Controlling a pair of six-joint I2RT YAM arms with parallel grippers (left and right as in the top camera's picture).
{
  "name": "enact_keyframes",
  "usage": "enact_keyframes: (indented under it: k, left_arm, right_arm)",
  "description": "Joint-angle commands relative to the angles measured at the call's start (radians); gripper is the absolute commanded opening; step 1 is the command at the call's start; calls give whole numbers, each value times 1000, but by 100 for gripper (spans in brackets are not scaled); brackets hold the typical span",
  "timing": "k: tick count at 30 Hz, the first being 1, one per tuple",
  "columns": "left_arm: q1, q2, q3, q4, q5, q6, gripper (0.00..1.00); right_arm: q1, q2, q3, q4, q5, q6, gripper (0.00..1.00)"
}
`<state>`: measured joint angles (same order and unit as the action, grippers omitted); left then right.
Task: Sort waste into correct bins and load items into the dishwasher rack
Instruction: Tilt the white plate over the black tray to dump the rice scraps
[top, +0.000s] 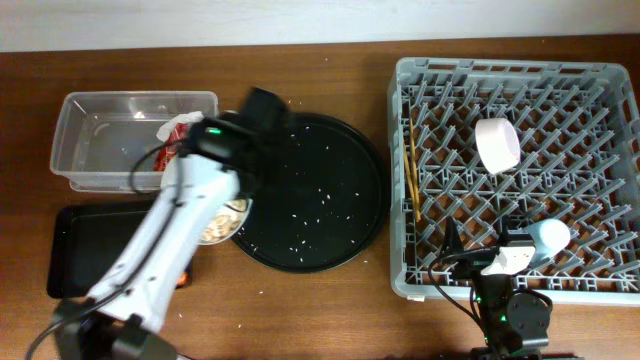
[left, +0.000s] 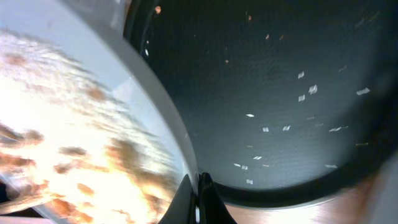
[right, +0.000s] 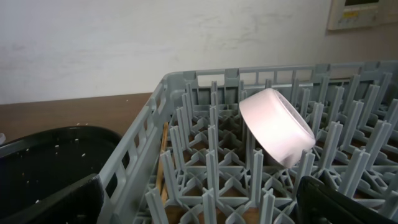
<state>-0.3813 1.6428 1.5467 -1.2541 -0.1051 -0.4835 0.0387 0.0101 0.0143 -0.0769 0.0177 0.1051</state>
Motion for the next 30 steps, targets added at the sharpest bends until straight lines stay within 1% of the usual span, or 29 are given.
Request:
enact_keyframes:
  k: [1,5,8,9,11,12,13,15,17,19,20,22,24,26,28,30]
  left_arm:
    - [200,-36,5,-6,303,96,0]
    - [430,-36,-63,-3,498,230,0]
    - [556,-36,-106,-1,604,336,0]
    - [599,-36,-114,-5,670,386,0]
    - [684,-40,-125,-13,850,536,0]
    - [720,-43,-126,-27,901,583,0]
    - [776,-56,-126,-56,987,671,0]
    - [872,-87,-140,-106,1139,809,0]
    - [970,-127,-181,-151,1231,907,0]
    - [1079,-174,-251,-184,1291,999,0]
    - [1167,-206,-314,-199,1346,1060,0]
    - [1233,-224,-366,-214,1400,1104,0]
    - [1276,-229,-413,-244,1435,1160,0]
    - [1263,-230,-420,-243,1445,1163,0]
    - [1231,-230,-420,-231,1450,1162,0]
    - [1147,-230,-418,-213,1451,1162,0]
  right_arm:
    - [-6,-6,-9,-2,-6,3,99]
    - [-6,-6,-9,-2,-6,3,98]
    - [-6,-6,-9,-2,-6,3,98]
    - [-6,-6,-9,-2,-6,3,98]
    - [-6,-6,-9,-2,-6,3,98]
    - [-6,-6,-9,-2,-6,3,98]
    - [-6,-6,-9,-2,-6,3,98]
    - [-6,-6,-9,-2,-6,3,98]
    - [-6,-6,-9,-2,-6,3,98]
    - [-6,-6,-9,-2,-6,3,98]
    - [-6,-6,-9,-2,-6,3,98]
    - [-6,-6,-9,-2,-6,3,98]
    - [-6,-6,-9,-2,-6,3,98]
    - [-6,-6,-9,-2,-6,3,98]
    - [-6,-6,-9,-2,-6,3,98]
    - [-6,-6,-9,-2,-6,3,98]
